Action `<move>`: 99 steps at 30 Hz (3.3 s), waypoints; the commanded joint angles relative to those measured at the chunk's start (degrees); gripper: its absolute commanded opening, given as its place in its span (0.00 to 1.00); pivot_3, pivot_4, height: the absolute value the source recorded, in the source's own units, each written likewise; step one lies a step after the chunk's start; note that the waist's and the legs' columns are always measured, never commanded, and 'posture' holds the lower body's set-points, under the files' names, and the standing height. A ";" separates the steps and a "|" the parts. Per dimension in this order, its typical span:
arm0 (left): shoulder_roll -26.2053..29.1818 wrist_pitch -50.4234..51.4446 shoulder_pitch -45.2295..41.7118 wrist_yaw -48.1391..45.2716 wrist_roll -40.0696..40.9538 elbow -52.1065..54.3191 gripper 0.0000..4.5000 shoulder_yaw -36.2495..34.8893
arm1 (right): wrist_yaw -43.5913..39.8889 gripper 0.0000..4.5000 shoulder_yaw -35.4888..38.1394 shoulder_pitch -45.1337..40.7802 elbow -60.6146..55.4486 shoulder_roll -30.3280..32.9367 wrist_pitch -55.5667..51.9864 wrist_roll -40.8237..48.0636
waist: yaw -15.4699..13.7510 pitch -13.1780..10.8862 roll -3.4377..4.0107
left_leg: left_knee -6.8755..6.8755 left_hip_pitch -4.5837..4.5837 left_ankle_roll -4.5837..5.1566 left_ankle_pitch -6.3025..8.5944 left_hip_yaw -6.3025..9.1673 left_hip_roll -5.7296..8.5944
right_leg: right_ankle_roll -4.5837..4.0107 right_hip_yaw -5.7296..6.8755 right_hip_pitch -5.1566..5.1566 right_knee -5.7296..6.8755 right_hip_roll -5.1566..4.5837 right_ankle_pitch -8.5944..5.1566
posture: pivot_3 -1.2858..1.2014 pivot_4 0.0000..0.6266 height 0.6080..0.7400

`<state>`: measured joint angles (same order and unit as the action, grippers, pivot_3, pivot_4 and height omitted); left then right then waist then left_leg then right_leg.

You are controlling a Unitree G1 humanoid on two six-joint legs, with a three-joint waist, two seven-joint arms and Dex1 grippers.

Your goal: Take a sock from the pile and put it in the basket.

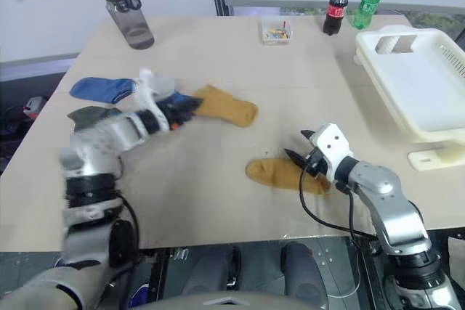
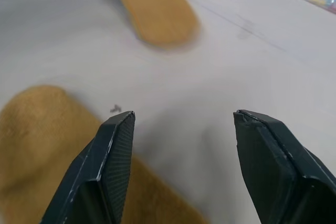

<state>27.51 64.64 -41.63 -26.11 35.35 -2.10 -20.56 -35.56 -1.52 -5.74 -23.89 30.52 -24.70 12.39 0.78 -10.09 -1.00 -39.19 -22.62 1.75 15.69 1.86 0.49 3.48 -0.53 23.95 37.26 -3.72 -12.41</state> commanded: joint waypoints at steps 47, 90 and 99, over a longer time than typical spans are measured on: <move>-26.68 -25.13 -8.08 -10.52 -13.70 -12.55 0.51 28.63 | 9.39 0.69 4.65 -5.31 -4.95 -2.06 -18.49 5.65 | -1.39 0.01 0.08 | -0.03 -0.29 0.07 0.02 0.09 0.21 | 0.05 0.15 -0.09 -0.42 -0.16 0.02 | 0.52 0.24 1.00; -10.29 -24.81 3.12 -15.66 -19.73 -9.31 0.18 25.68 | 4.94 0.31 -1.44 -27.94 42.57 -5.96 3.15 -6.08 | 0.09 0.01 0.18 | 0.02 -0.08 0.00 -0.02 -0.02 0.12 | 0.08 -0.07 -0.01 -0.20 -0.06 0.06 | 0.52 0.24 1.00; -9.48 -18.71 5.98 -15.32 -16.09 -3.60 0.58 24.91 | 16.14 0.00 2.03 -13.92 14.72 -10.57 -16.07 -5.00 | -0.29 0.03 0.18 | 0.01 -0.13 0.03 0.01 0.00 0.08 | 0.08 -0.05 -0.02 -0.23 -0.12 0.06 | 0.52 0.24 1.00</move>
<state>19.13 45.49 -35.48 -41.82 18.06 -7.89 4.40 -22.38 -0.34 -20.74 -4.69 20.93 -36.88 7.24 0.49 -10.06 -0.82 -39.18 -22.75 1.79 15.70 1.86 0.58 3.56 -0.58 23.95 37.05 -3.83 -12.36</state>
